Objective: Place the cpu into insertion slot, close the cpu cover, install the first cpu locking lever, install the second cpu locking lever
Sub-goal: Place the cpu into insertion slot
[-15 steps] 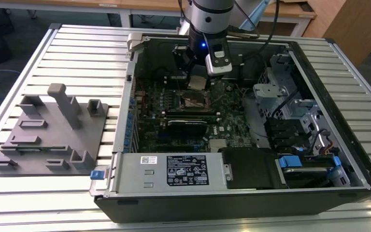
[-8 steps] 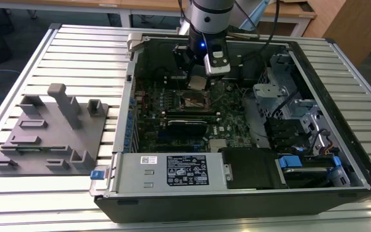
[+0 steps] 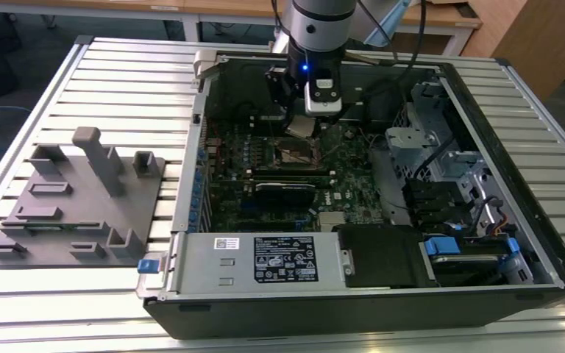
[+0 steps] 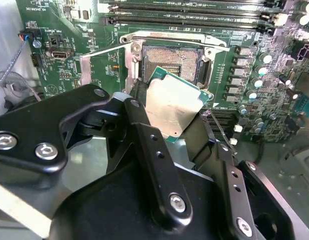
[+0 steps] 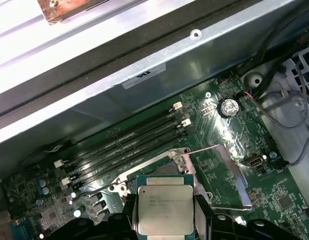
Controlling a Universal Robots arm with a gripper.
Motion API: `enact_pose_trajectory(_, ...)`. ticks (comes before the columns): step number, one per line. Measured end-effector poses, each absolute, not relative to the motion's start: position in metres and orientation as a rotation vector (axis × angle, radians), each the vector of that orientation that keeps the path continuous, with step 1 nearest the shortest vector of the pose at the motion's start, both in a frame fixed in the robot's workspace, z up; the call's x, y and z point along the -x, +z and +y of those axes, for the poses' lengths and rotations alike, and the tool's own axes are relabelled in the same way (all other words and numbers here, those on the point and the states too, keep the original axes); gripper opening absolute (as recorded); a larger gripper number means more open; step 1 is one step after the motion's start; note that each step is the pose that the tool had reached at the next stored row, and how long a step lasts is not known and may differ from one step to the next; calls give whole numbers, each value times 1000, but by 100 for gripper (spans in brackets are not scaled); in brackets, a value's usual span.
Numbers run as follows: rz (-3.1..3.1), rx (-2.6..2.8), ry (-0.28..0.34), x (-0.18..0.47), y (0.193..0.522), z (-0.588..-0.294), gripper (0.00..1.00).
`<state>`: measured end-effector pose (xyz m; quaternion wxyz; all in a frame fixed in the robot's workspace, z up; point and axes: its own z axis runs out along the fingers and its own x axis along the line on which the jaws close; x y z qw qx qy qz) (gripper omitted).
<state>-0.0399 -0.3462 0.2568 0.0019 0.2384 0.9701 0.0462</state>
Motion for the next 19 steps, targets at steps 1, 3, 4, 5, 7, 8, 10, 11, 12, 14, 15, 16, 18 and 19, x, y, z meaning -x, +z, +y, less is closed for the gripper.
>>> enact_pose_trajectory(1,3042,-756,145,40,257,-346,54)
enact_pose_trajectory(3,3034,-783,144,40,257,-346,54)
enact_pose_trajectory(4,3029,-799,144,40,257,-346,54)
enact_pose_trajectory(5,3024,-816,144,40,257,-346,54)
enact_pose_trajectory(7,3014,-851,144,40,257,-346,54)
enact_pose_trajectory(8,3009,-866,144,40,256,-346,54)
enact_pose_trajectory(10,3003,-884,144,40,256,-346,54)
enact_pose_trajectory(11,3003,-885,144,40,256,-346,54)
enact_pose_trajectory(12,3003,-885,144,40,256,-346,54)
enact_pose_trajectory(14,3003,-885,144,40,256,-346,54)
enact_pose_trajectory(15,3003,-885,144,40,256,-346,54)
enact_pose_trajectory(16,3003,-885,144,40,256,-346,54)
enact_pose_trajectory(18,3003,-885,144,40,256,-346,54)
enact_pose_trajectory(19,3002,-888,144,40,256,-346,54)
